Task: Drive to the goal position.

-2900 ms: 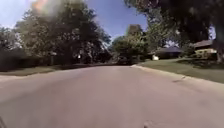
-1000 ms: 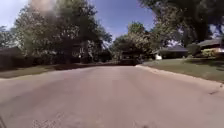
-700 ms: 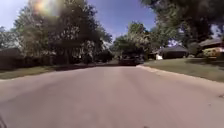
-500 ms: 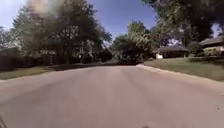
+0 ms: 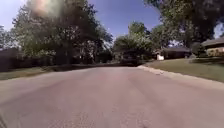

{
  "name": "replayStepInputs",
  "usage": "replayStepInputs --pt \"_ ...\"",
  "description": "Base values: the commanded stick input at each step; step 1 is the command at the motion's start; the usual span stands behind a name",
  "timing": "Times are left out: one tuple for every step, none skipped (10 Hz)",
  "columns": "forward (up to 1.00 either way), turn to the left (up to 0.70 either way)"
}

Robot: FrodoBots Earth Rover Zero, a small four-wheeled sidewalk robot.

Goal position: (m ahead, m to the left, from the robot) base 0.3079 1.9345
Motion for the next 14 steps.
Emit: replayStepInputs --pt "0.7 0.0" --pt "0.7 0.0" --pt "0.7 0.0" --pt "0.7 0.0" --pt "0.7 0.0" --pt "0.7 0.0" --pt "0.7 0.0" --pt "0.7 0.0" --pt "0.7 0.0" --pt "0.7 0.0" --pt "0.7 0.0" --pt "0.7 0.0" --pt "0.7 0.0" --pt "0.7 0.0"
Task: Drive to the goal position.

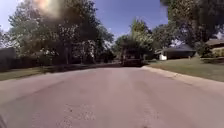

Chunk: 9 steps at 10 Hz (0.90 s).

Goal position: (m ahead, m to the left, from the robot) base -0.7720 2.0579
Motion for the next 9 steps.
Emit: replayStepInputs --pt "0.7 0.0" --pt "0.7 0.0" --pt "0.7 0.0" --pt "0.7 0.0" --pt "0.7 0.0" --pt "0.7 0.0" --pt "0.7 0.0" --pt "0.7 0.0" --pt "0.7 0.0"
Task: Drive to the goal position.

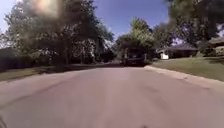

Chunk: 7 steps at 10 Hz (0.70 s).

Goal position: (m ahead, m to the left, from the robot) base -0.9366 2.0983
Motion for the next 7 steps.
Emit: replayStepInputs --pt "0.7 0.0" --pt "0.7 0.0" --pt "0.7 0.0" --pt "0.7 0.0" --pt "0.7 0.0" --pt "0.7 0.0" --pt "0.7 0.0"
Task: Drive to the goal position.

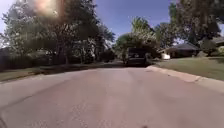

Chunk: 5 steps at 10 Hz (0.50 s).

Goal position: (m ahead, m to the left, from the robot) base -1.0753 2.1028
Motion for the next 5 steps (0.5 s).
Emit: replayStepInputs --pt "0.7 0.0" --pt "0.7 0.0" --pt "0.7 0.0" --pt "0.7 0.0" --pt "0.7 0.0"
